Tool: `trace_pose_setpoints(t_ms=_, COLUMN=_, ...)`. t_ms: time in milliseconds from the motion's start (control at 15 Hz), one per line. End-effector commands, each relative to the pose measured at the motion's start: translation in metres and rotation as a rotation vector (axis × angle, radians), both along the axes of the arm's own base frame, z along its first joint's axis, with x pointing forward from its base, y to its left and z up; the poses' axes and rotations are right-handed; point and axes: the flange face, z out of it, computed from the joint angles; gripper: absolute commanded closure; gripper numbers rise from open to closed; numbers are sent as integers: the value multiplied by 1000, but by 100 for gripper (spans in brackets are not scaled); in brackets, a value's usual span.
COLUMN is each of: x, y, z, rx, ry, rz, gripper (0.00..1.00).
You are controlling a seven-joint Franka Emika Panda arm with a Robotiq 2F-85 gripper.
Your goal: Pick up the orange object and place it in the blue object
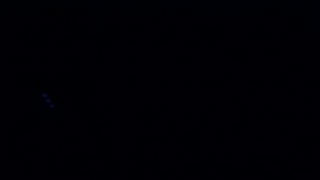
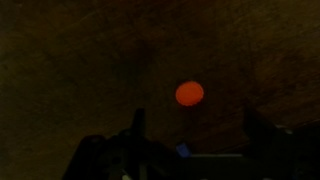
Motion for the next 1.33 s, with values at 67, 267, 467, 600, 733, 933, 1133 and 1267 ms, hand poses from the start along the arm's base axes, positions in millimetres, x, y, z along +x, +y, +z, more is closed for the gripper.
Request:
trace_pose_setpoints(t_ms=67, x=6, y=-12, z=-20, rx=9, ry=9, rz=39, gripper=0)
trace_pose_setpoints(t_ms=267, x=11, y=-14, z=-29, rx=11, ry=6, rz=58, gripper=2)
trace_pose_setpoints(t_ms=467, x=16, y=-14, z=-38, rx=15, ry=8, rz=81, gripper=18)
trace_pose_setpoints(t_ms=600, x=19, y=-14, z=-42, rx=14, ry=10, rz=95, gripper=29)
trace_pose_setpoints(t_ms=733, x=21, y=-13, z=-46, rx=15, ry=11, rz=107, gripper=36)
trace_pose_setpoints(t_ms=933, x=24, y=-13, z=-49, rx=12, ry=8, rz=118, gripper=26)
trace_pose_setpoints(t_ms=1133, x=27, y=-13, z=-49, rx=9, ry=2, rz=127, gripper=22)
trace_pose_setpoints(t_ms=1267, x=28, y=-13, z=-50, rx=8, ry=-2, rz=131, gripper=24)
